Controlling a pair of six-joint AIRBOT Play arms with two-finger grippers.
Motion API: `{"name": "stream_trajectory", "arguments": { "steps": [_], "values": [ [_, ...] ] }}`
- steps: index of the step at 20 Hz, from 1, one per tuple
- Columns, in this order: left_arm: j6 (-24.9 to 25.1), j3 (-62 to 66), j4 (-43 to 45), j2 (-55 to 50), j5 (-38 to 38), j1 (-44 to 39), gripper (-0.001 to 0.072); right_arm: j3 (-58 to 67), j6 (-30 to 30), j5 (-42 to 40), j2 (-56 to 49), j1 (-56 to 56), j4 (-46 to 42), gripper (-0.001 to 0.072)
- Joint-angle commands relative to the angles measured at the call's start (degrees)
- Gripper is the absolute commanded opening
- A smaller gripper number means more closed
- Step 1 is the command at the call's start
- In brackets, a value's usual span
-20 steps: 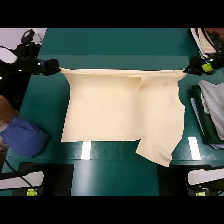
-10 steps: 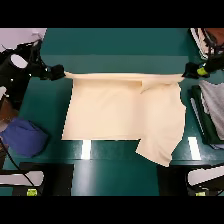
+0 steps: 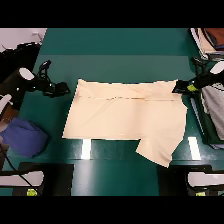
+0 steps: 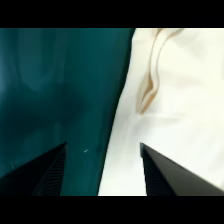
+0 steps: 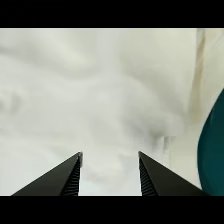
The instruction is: Fold the shirts.
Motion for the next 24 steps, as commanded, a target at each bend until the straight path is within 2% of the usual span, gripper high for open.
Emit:
{"name": "stream_trajectory", "arguments": {
  "steps": [1, 4, 8, 12, 18, 19, 20, 21, 24],
  "values": [
    [-0.52, -1.29, 5.99, 5.35, -6.23, -0.02, 0.0529, -2.16, 0.09, 4.35, 5.81, -1.49, -0.11, 0.0414],
    [-1.6, -9.57, 11.8, 14.36, -11.13, -0.02, 0.0529, -8.68, 0.09, 6.14, 15.65, -4.59, 0.04, 0.0414],
    [-1.55, -25.18, 8.04, 23.67, -12.2, -0.02, 0.0529, -17.97, 0.09, 6.12, 26.58, -6.62, 0.57, 0.0414],
    [-1.22, -34.14, 4.13, 25.42, -11.65, -0.02, 0.0529, -23.26, 0.09, 6.14, 33.07, -6.6, 2.49, 0.0414],
    [2.12, -35.93, -2.67, 25.42, -11.17, -0.2, 0.0526, -23.82, 0.13, 7.56, 36.02, -6.67, 3.32, 0.0414],
    [2.14, -35.93, -2.89, 25.42, -11.19, -0.2, 0.0392, -23.82, 0.13, 8.79, 36.02, -6.67, 3.23, 0.0413],
    [2.19, -35.93, -2.89, 25.42, -11.13, -0.2, 0.0191, -23.82, 0.13, 9.86, 36.02, -6.67, 2.8, 0.0414],
    [2.19, -35.93, -2.91, 25.42, -10.78, -0.2, 0.0043, -23.93, 0.24, 10.99, 36.02, -6.69, 1.7, 0.0413],
    [2.21, -35.01, -3.02, 25.44, -10.97, -0.2, 0.0024, -28.04, 1.75, 15.5, 36.04, -7.58, -3.1, 0.0414]
  ]
}}
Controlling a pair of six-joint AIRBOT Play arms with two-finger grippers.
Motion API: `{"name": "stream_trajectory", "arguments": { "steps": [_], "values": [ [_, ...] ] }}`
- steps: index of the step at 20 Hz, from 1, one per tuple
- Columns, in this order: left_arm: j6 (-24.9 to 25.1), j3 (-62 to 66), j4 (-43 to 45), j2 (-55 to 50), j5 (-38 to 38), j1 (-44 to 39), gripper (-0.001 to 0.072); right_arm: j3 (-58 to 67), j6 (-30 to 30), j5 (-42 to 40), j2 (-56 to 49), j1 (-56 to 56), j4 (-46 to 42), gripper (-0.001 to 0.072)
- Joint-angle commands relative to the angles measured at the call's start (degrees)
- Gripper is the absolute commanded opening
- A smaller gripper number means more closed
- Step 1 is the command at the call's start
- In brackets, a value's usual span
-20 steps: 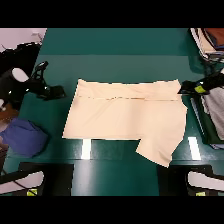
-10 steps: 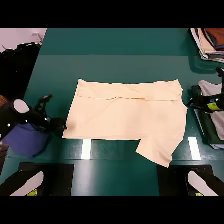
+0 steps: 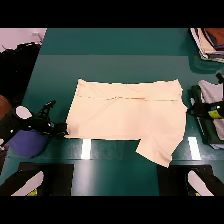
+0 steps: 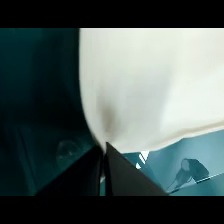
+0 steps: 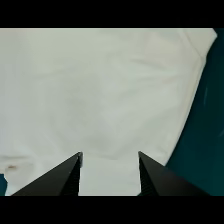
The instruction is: Fold the shirts.
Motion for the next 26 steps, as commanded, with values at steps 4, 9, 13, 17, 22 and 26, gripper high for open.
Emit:
{"name": "stream_trajectory", "arguments": {
  "steps": [4, 9, 13, 17, 22, 26],
  "values": [
    [1.86, 3.72, -2.25, 0.13, -1.33, 0.0, 0.0024, -15.47, 0.92, 6.56, 0.2, -6.73, -3.15, 0.0584],
    [1.84, 6.23, -3.67, 0.13, -0.37, 0.0, 0.0024, -26.36, 0.92, 1.75, 0.2, -6.95, 2.34, 0.0525],
    [1.84, 6.43, -3.63, 0.13, -0.37, 0.0, 0.0024, -26.36, 2.01, -1.2, -2.54, -0.07, 2.91, 0.0391],
    [1.86, 6.43, -3.39, 0.13, -0.46, 0.0, 0.0024, -22.95, 2.03, -3.45, -8.72, 7.43, 2.29, 0.0105],
    [-2.6, 6.36, 5.01, 9.53, -3.1, 0.0, 0.0022, -16.37, 2.03, 1.9, -7.43, 12.11, -4.37, 0.0015],
    [-4.07, 6.36, 7.15, 20.17, -15.65, 0.0, 0.0023, -11.43, 2.43, 12.13, 3.93, 13.46, -10.08, 0.0015]
  ]
}}
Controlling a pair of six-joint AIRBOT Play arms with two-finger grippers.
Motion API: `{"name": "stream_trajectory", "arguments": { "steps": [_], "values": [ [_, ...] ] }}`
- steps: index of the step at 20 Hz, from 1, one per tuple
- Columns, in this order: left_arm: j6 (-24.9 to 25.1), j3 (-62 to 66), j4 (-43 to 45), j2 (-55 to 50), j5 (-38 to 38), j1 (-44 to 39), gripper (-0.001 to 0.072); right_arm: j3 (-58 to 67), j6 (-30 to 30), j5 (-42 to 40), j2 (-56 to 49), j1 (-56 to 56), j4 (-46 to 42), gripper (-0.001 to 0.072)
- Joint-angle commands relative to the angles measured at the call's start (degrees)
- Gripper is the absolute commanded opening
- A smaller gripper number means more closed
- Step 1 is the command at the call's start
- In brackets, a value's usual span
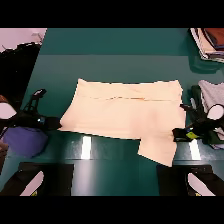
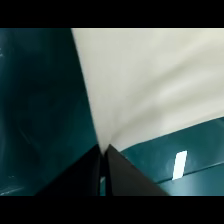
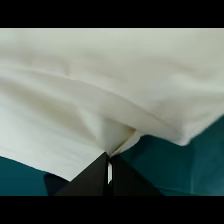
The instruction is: Fold the shirts.
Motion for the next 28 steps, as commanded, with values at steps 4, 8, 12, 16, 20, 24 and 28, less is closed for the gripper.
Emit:
{"name": "stream_trajectory", "arguments": {
  "steps": [4, 8, 12, 16, 20, 24, 28],
  "values": [
    [-4.28, 0.39, -0.57, 12.63, -14.84, 0.02, 0.0023, 9.64, 1.18, 13.68, 14.84, 1.27, -7.17, 0.0014],
    [-4.11, 2.86, -2.32, 9.99, -4.48, 0.02, 0.0023, 20.04, 1.07, 9.42, 7.91, 1.33, -6.99, 0.0013],
    [-4.07, 4.33, -2.73, 0.66, 8.48, 0.02, 0.0023, 29.59, -0.44, 0.17, -6.86, 1.31, -6.97, 0.0013],
    [-2.1, 8.81, -5.95, -14.4, 17.81, 0.02, 0.0024, 40.04, -1.88, -4.46, -21.16, 1.31, -6.95, 0.0014],
    [-2.08, 15.67, -8.52, -27.41, 22.71, 0.02, 0.0024, 49.4, -2.69, -6.6, -32.39, 1.27, -6.25, 0.0016],
    [-2.1, 20.68, -8.52, -33.53, 23.28, 0.02, 0.0026, 57.59, -5.03, -6.49, -41.53, 0.42, -0.7, 0.0017],
    [-2.16, 24.61, -8.5, -33.48, 22.67, 0.02, 0.0616, 63.47, -8.52, -5.97, -46.69, -3.65, 12.92, 0.0297]
  ]
}}
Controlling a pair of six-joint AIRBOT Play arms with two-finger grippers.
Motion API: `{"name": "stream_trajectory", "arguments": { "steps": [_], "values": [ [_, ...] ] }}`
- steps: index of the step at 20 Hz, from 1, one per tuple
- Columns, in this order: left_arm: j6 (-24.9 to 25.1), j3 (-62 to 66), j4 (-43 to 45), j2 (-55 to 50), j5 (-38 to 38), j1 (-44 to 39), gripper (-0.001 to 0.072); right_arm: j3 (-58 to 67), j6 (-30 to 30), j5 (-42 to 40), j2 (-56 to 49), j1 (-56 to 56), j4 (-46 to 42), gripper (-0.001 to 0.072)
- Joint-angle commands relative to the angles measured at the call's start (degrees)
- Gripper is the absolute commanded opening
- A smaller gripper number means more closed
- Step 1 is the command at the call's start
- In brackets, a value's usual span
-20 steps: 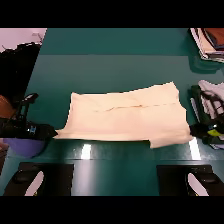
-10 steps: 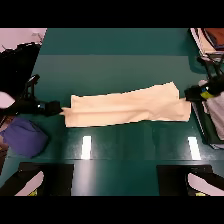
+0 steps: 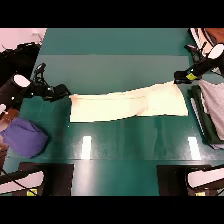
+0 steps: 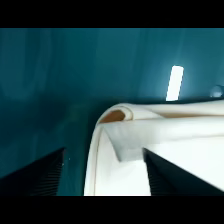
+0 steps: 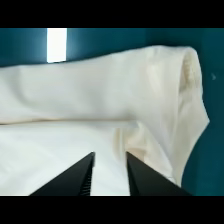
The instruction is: Fold the shirts.
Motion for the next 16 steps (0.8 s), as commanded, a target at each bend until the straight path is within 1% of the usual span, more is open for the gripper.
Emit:
{"name": "stream_trajectory", "arguments": {
  "steps": [1, 2, 4, 5, 6, 7, 8, 9, 12, 14, 16],
  "values": [
    [-0.02, 4.79, -0.26, -1.31, -1.95, 0.0, 0.0611, 4.98, -2.54, 1.22, -4.2, -4.07, 11.65, 0.0374],
    [-0.02, 6.67, -0.28, -1.29, -4.17, 0.0, 0.061, 4.94, -3.85, 2.54, -3.85, -5.73, 12.55, 0.039],
    [-0.04, 9.88, -0.37, -1.29, -8.22, 0.0, 0.0608, 4.92, -5.27, 6.95, -3.58, -9.62, 13.03, 0.0391],
    [-0.02, 10.78, -0.57, -1.09, -9.62, 0.0, 0.0462, 4.74, -5.29, 9.4, -3.63, -11.72, 13.0, 0.0393],
    [0.04, 10.82, -1.14, -0.68, -10.29, 0.0, 0.0212, 3.74, -5.27, 10.36, -3.58, -14.21, 13.18, 0.0499],
    [0.2, 10.82, -2.29, -0.52, -10.88, -0.04, 0.0029, 2.16, -5.27, 10.47, -3.61, -16.44, 14.47, 0.0642],
    [1.11, 10.82, -3.28, -0.52, -11.04, -0.48, 0.0025, 0.02, -5.29, 10.45, -3.61, -18.47, 16.33, 0.0669],
    [1.31, 10.82, -3.45, -0.52, -11.08, -1.42, 0.0024, -2.73, -5.99, 10.12, -3.63, -20.48, 18.27, 0.067],
    [1.25, 10.82, -3.43, -0.55, -9.42, -6.8, 0.0024, -9.31, -10.8, 9.64, -5.18, -23.67, 22.95, 0.0669],
    [0.85, 10.8, -3.43, -0.55, -7.19, -10.91, 0.0025, -11.19, -12.66, 9.44, -7.45, -23.91, 25.11, 0.0669],
    [-1.38, 10.8, -3.41, -0.55, -5.6, -14.62, 0.0024, -11.32, -14.43, 9.51, -9.57, -22.62, 25.05, 0.0669]
  ]
}}
